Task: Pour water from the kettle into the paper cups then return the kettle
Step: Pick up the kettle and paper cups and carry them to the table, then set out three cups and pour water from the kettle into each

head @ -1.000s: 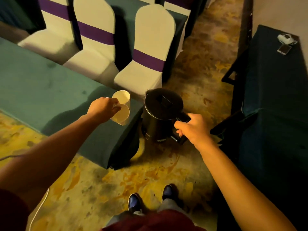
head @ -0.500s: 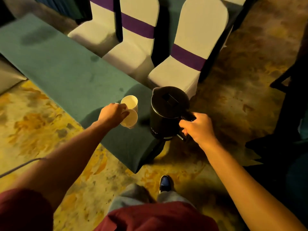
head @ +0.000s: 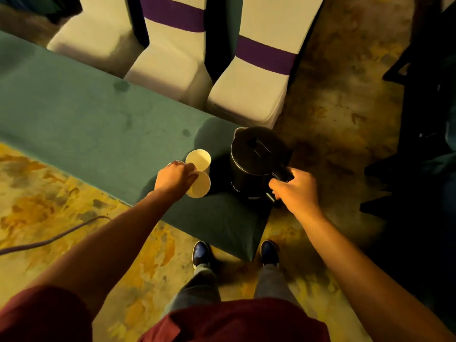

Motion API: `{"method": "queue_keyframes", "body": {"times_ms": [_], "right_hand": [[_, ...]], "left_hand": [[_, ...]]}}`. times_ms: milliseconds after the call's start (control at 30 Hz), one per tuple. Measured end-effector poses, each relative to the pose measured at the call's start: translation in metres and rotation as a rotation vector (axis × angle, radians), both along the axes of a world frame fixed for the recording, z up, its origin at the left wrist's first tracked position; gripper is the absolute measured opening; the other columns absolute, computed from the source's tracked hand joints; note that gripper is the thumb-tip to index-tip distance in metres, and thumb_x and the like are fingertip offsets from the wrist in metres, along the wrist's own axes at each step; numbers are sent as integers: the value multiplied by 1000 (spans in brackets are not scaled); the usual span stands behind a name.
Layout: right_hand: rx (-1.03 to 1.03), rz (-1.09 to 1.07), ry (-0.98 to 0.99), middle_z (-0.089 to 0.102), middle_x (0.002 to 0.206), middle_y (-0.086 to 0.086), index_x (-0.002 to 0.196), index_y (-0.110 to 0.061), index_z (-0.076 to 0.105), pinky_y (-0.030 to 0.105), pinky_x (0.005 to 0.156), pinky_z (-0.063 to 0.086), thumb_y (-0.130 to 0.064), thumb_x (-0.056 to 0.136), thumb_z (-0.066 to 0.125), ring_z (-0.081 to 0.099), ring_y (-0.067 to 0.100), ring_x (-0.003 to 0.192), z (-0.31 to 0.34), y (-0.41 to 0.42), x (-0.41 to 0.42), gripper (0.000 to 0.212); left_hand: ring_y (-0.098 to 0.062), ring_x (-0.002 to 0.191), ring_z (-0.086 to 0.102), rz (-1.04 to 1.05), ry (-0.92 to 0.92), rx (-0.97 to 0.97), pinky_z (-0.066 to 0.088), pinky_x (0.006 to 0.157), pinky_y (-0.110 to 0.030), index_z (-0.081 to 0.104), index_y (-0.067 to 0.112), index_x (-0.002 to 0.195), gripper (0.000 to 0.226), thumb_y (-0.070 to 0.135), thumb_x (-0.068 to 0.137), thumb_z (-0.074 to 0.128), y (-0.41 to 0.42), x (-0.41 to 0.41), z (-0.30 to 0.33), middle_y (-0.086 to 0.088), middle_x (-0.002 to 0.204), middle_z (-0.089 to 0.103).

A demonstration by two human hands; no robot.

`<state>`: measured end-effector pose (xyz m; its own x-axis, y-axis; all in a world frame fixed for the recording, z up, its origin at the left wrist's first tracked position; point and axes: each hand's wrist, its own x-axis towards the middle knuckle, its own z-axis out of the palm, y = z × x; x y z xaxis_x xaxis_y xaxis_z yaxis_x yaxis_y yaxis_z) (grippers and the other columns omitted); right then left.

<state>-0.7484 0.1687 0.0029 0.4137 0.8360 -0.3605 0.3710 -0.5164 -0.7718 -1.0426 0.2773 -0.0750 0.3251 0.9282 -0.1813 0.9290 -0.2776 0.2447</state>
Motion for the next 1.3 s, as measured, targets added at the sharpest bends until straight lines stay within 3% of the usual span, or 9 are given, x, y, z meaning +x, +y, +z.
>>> {"method": "queue_keyframes", "body": {"times_ms": [200,333,467,600,700,800,933,1133,1300], "right_hand": [[-62,-139,-76,71,61,-4,64,-28,66,38,66,60,-49,55,64,73,24,69,-17,-14,-42,24],[-113,-153,-47,77,79,6,74,-30,69,55,80,63,-40,63,71,76,31,81,-13,-20,-43,15],[-139,-107,-218,73,113,1,116,-19,67,40,91,57,-42,72,83,70,28,109,5,-17,-49,52],[215,-189,-571,64,129,6,127,-17,57,45,97,49,-42,75,76,57,28,122,42,-24,-83,61],[512,-19,-524,65,122,11,122,-9,63,39,93,53,-21,80,71,62,28,115,53,-15,-126,44],[276,343,-432,61,132,10,126,-10,62,43,91,56,-21,87,70,61,30,119,35,9,-172,42],[-83,600,-719,54,136,14,130,-16,55,44,84,53,-46,89,70,56,36,117,-12,32,-200,53],[-163,577,-830,62,118,12,123,-24,64,39,76,51,-54,83,75,63,34,104,-50,30,-204,51],[-167,561,-864,64,109,10,105,-21,75,39,77,50,-57,84,71,62,31,101,-54,29,-206,42]], "left_hand": [[-32,91,68,-126,-32,-31,48,65,-34,68,19,108,29,43,94,59,11,-20,-13,-12,101,70],[-31,99,67,-118,-85,-65,47,68,-34,62,26,125,39,48,94,58,9,-24,-15,-10,112,69],[-33,100,68,-150,-137,-37,56,75,-41,49,29,142,54,54,94,55,9,-32,-7,-10,114,72],[-28,88,69,-176,-222,60,57,67,-37,50,27,139,52,55,95,52,10,-40,11,-5,99,74],[-25,90,65,-164,-312,217,49,62,-31,57,25,129,39,46,96,51,13,-52,21,0,91,75],[-29,99,63,-73,-228,213,53,67,-38,54,25,132,40,43,96,54,15,-65,19,-6,99,74],[-33,100,67,49,-100,40,51,70,-37,47,27,138,46,47,97,54,15,-77,5,-12,109,73],[-32,93,72,116,-151,-232,57,76,-38,53,29,138,41,36,98,53,22,-73,-3,-12,113,73],[-33,82,74,192,-220,-208,61,77,-46,63,26,129,37,25,94,50,25,-85,-4,-14,101,76]]}}
